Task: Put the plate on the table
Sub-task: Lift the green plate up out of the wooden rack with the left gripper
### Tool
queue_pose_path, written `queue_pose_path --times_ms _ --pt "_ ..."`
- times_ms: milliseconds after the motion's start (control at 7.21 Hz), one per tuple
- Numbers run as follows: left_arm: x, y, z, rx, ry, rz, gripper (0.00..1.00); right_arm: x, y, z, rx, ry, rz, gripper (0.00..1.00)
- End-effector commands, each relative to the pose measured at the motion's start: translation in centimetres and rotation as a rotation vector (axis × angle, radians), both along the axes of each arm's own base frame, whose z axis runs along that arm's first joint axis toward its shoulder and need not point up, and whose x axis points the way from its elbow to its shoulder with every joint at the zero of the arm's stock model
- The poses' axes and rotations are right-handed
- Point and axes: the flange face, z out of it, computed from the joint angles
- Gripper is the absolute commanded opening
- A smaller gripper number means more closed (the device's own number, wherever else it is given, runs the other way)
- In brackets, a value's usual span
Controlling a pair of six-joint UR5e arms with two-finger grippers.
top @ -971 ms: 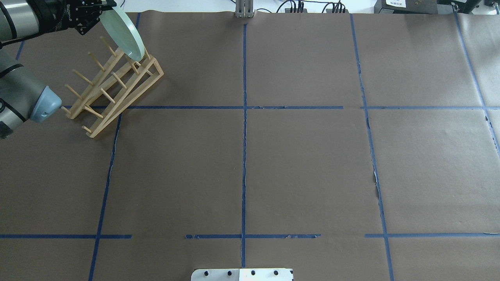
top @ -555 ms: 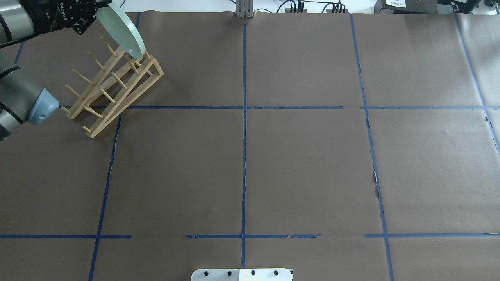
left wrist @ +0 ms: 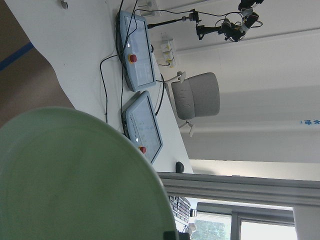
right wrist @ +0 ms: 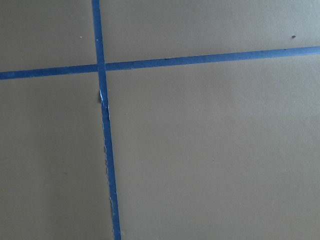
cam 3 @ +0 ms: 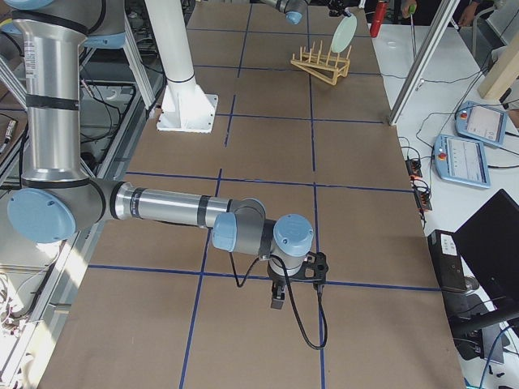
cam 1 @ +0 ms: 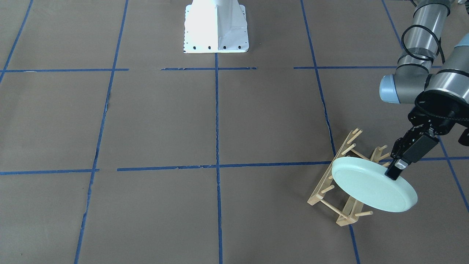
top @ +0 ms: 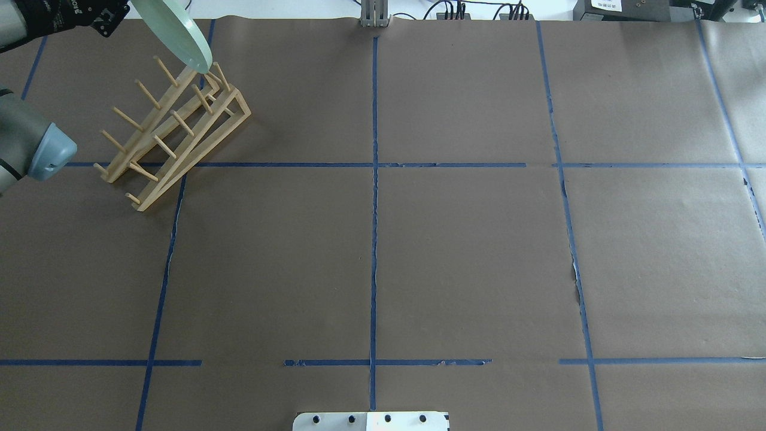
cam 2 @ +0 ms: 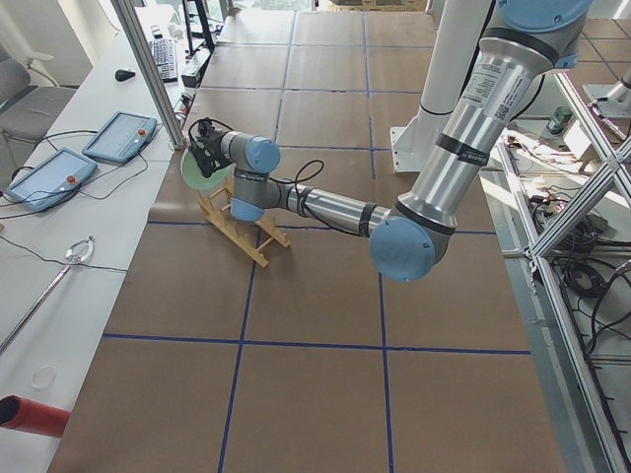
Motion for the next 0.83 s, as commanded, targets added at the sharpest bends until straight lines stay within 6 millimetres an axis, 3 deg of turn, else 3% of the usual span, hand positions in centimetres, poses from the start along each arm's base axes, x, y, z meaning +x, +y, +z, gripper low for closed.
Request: queue_pose_path --times_ms 0,139,277,416,555,693 --pt "-3.9 -0.1 -1.2 0.021 -0.015 0.034 0.0 0.0 0.0 0.0 0.0 0.0 0.0 1.0" --pt "-5.2 -0.3 -2.0 0.002 -0.048 0.064 0.0 0.0 0.0 0.0 0.0 0.0 0.0 1.0" --pt "-5.7 0.2 -4.8 -0.003 -0.068 0.09 0.0 0.0 0.0 0.0 0.0 0.0 0.0 1.0" --pt "-5.8 0.9 -7.9 -0.003 -0.133 0.087 0.0 0.0 0.0 0.0 0.0 0.0 0.0 1.0" --pt "-6.0 1.8 -12.3 0.004 -0.232 0.081 0.0 0.0 0.0 0.0 0.0 0.0 0.0 1.0" --pt "-6.4 2.7 -15.1 0.014 -0.309 0.074 0.0 0.0 0.0 0.0 0.0 0.0 0.0 1.0"
